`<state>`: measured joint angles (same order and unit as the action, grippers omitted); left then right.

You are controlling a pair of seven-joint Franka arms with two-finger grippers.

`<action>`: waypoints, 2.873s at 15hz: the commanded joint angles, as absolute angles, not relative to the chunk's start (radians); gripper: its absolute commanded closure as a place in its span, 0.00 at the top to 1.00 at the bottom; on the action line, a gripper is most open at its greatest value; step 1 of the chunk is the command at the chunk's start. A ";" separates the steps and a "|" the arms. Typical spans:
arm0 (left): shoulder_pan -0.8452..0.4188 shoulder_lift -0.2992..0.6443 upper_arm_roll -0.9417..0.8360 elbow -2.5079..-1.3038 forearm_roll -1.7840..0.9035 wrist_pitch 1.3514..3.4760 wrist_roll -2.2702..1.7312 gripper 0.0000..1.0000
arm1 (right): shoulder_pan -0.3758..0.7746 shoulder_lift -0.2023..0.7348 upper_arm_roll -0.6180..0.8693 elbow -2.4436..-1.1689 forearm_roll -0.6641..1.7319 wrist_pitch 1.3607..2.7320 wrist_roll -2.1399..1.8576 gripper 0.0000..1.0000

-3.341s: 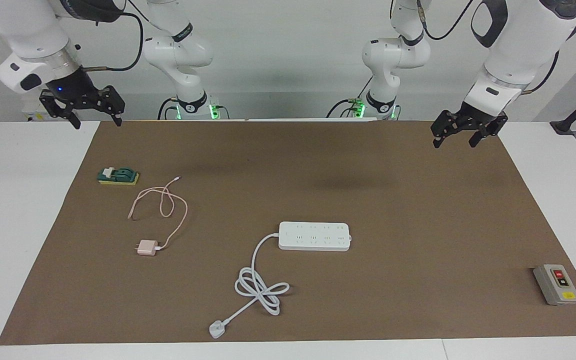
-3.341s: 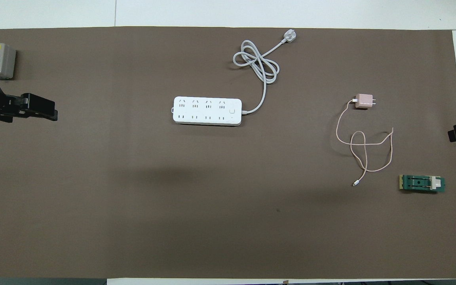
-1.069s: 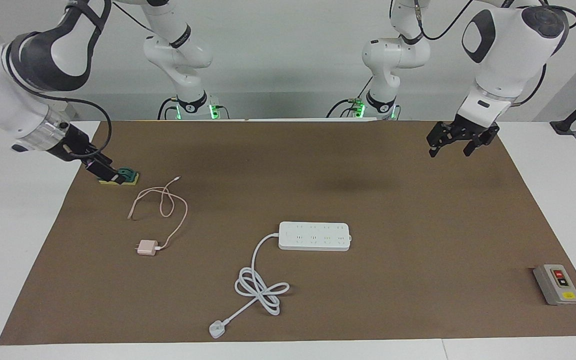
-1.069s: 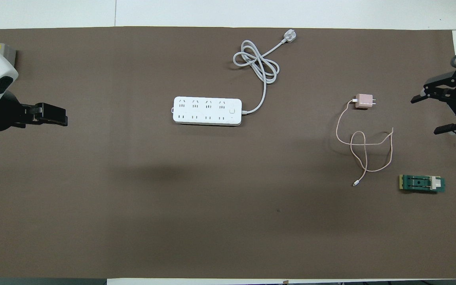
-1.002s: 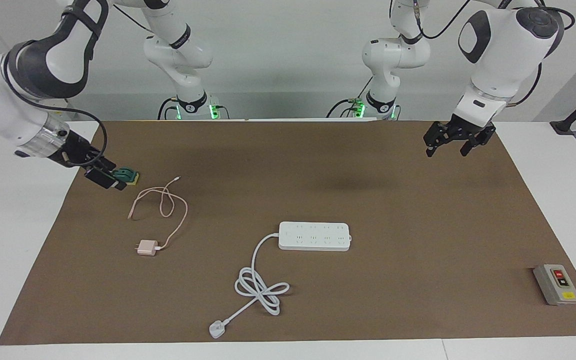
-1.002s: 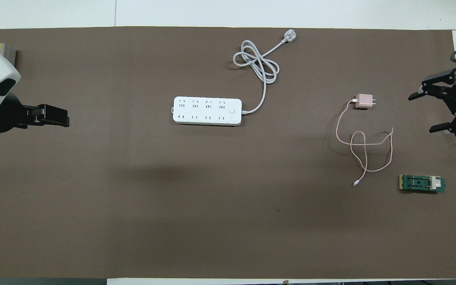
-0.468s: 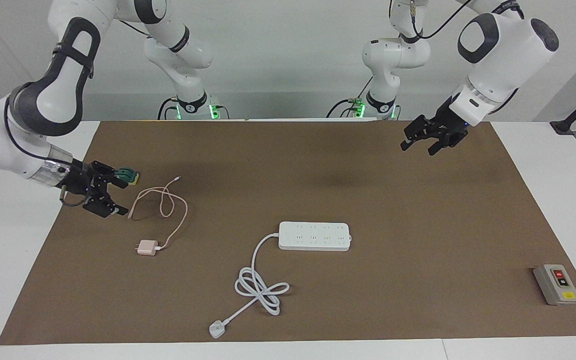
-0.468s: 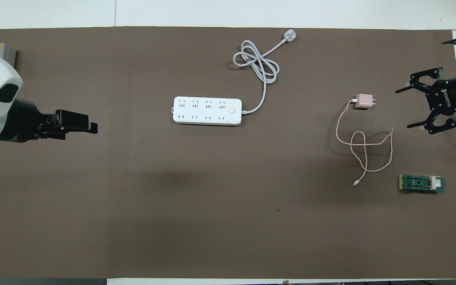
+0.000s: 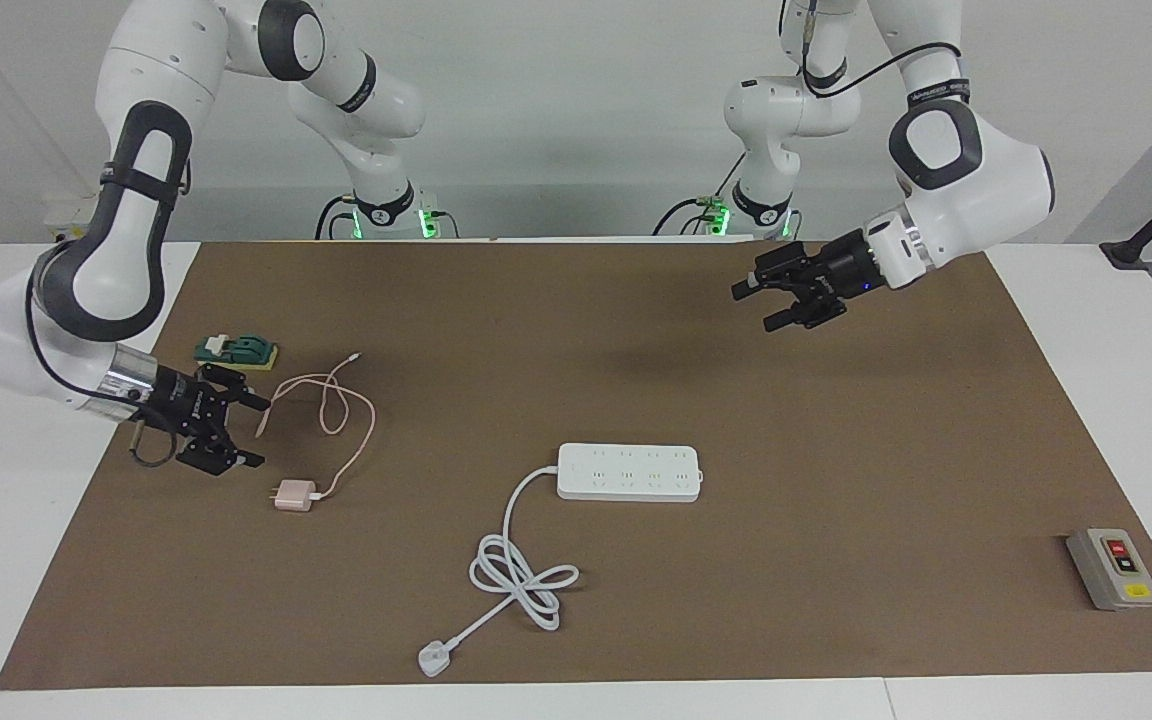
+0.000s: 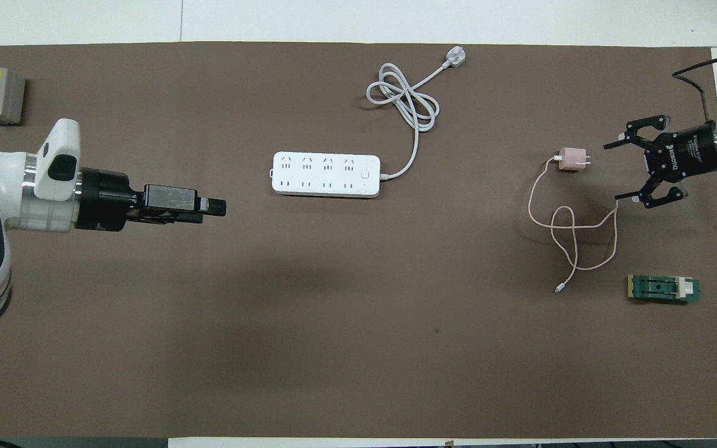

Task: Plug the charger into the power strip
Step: 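Reach the left gripper onto the white power strip while the right gripper advances, then close the right gripper on the pink charger while the left gripper holds the strip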

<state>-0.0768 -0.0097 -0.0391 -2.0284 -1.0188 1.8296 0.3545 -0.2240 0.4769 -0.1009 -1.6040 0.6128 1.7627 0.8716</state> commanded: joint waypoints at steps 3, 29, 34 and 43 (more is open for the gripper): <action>-0.195 0.063 -0.032 -2.046 -1.369 1.855 0.491 1.00 | -0.221 0.515 -0.094 -1.603 0.641 1.827 0.890 1.00; -0.416 0.379 -0.037 -1.865 -1.850 1.908 0.762 1.00 | -0.212 0.649 -0.089 -1.582 0.732 1.953 0.729 1.00; -0.408 0.379 -0.035 -1.868 -1.838 1.905 0.761 1.00 | -0.209 0.647 -0.089 -1.632 0.764 2.002 0.674 0.44; -0.407 0.391 -0.035 -1.813 -1.838 1.919 0.738 1.00 | -0.199 0.644 -0.089 -1.626 0.772 1.988 0.652 0.00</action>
